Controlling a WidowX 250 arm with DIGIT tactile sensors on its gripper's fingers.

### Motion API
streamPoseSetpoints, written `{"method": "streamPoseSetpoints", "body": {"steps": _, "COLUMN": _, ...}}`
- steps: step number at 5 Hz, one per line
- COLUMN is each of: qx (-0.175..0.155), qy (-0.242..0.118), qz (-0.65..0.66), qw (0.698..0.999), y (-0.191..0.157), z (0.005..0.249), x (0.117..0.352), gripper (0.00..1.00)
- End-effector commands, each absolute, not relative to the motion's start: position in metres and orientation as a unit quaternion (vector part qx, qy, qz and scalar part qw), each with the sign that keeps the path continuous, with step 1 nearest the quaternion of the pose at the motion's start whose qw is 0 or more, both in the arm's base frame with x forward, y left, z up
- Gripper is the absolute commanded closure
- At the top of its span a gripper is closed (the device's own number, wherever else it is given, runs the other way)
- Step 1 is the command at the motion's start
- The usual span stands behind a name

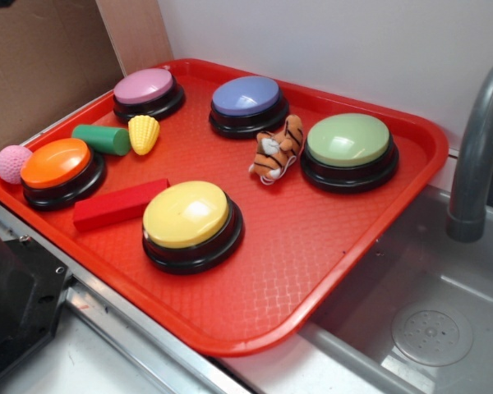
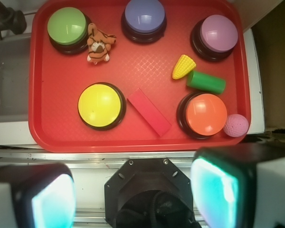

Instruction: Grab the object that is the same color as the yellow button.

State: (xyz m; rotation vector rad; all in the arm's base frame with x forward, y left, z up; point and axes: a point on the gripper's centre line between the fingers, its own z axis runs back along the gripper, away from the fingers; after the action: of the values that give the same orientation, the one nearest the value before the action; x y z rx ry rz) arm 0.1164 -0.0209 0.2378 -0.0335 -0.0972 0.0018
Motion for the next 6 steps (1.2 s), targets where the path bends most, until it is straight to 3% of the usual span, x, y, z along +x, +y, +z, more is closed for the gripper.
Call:
{"method": "streamPoseSetpoints", "body": {"steps": 1, "qx": -0.017, "qy": -0.049, "qz": 0.001, "qw": 0.999, "y": -0.021, "z": 0.238, "x": 0.116, "gripper": 0.00}}
{"method": "streamPoseSetpoints", "body": {"steps": 4, "qx": 0.048, "qy": -0.074, "qz": -0.046, "qw": 0.995, "y": 0.017, "z": 0.200, "x": 0.178, "gripper": 0.00}}
{"method": "streamPoseSetpoints", "body": {"steps": 6, "qx": 0.072, "qy": -0.101, "qz": 0.030, "qw": 0.992, "y": 0.055, "z": 0.145, "x": 0.208, "gripper": 0.00}}
